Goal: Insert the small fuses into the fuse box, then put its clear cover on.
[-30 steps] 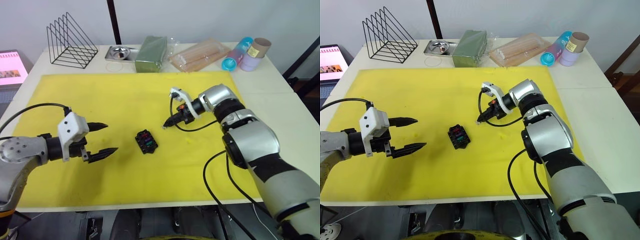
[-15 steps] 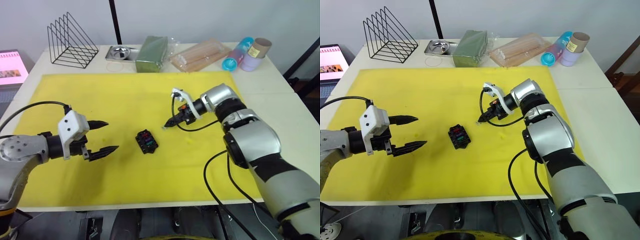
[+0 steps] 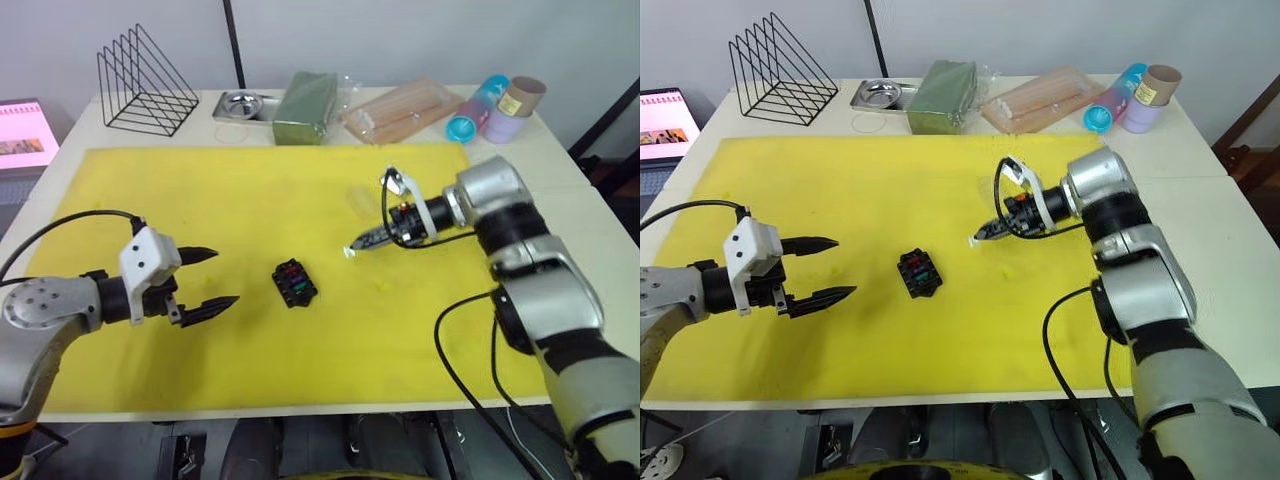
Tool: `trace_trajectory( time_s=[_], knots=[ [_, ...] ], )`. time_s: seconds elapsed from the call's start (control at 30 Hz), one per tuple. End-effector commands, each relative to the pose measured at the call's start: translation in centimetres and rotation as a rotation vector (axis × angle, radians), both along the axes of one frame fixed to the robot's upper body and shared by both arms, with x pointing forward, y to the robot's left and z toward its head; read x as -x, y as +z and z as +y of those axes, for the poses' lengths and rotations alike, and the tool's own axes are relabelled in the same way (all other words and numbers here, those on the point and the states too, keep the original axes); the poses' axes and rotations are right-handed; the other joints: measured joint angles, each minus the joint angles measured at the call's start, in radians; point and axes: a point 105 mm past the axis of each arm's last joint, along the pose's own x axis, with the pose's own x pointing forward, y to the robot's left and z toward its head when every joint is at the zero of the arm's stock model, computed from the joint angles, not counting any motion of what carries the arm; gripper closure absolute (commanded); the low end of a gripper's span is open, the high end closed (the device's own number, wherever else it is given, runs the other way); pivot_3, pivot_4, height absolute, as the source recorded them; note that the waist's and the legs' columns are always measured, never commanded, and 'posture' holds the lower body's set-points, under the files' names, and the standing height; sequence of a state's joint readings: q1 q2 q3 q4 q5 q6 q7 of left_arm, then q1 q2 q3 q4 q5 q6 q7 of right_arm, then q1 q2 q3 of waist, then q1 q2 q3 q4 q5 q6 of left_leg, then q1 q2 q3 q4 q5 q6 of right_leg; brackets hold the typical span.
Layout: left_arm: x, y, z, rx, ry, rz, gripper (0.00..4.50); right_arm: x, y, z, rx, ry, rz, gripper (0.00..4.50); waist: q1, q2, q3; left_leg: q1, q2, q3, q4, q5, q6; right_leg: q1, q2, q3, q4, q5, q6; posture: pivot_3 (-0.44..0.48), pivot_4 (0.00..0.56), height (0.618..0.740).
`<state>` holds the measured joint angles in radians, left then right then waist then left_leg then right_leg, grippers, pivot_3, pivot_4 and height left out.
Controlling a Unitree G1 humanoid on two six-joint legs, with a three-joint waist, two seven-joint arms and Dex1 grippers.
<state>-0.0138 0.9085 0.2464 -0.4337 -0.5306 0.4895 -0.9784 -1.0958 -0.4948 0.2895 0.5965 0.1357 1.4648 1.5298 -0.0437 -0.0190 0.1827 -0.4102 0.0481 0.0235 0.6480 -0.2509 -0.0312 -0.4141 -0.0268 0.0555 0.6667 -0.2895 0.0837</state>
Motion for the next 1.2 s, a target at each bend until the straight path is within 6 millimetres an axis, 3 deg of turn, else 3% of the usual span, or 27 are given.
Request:
trace_trajectory(
  time_s=[0.03, 0.47, 0.63, 0.83, 1.2],
  knots=[
    [0.0, 0.7, -0.3, -0.008, -0.017, -0.04, 0.0, 1.4, 1.3, 0.7, -0.023, 0.019, -0.013, 4.48, -0.002, 0.0, 0.0, 0.0, 0.0, 0.0, 0.0, 0.0, 0.0, 0.0, 0.0, 0.0, 0.0, 0.0, 0.0, 0.0, 0.15, 0.74],
    [0.0, 0.8, -0.8, -0.008, -0.041, -0.038, 0.0, 2.7, -2.5, 0.3, 0.029, -0.036, 0.023, 4.48, -0.001, 0.0, 0.0, 0.0, 0.0, 0.0, 0.0, 0.0, 0.0, 0.0, 0.001, 0.0, 0.0, 0.0, 0.0, 0.0, 0.15, 0.74],
    [-0.1, 0.8, -0.7, -0.011, -0.037, -0.041, 0.0, 2.8, -2.9, 0.0, 0.062, -0.057, 0.005, 4.48, -0.001, 0.0, 0.0, 0.0, 0.0, 0.0, 0.0, 0.0, 0.0, 0.0, 0.001, 0.0, 0.0, 0.0, 0.0, 0.0, 0.15, 0.74],
    [-0.3, 0.9, -0.7, -0.01, -0.034, -0.044, 0.0, 2.6, -2.2, -0.5, 0.073, -0.028, -0.066, 2.81, 0.0, 0.0, 0.0, 0.0, 0.0, 0.0, 0.0, 0.0, 0.0, 0.001, 0.001, 0.0, 0.0, 0.0, 0.0, 0.0, 0.15, 0.74],
    [-0.8, 1.0, -0.9, -0.009, -0.045, -0.051, 0.0, 0.9, -1.5, 0.1, 0.117, 0.219, -0.24, 2.81, -0.002, 0.0, 0.0, 0.0, 0.0, 0.0, 0.0, 0.0, 0.0, 0.0, 0.002, 0.0, -0.001, 0.0, 0.0, 0.0, 0.15, 0.74]
  ],
)
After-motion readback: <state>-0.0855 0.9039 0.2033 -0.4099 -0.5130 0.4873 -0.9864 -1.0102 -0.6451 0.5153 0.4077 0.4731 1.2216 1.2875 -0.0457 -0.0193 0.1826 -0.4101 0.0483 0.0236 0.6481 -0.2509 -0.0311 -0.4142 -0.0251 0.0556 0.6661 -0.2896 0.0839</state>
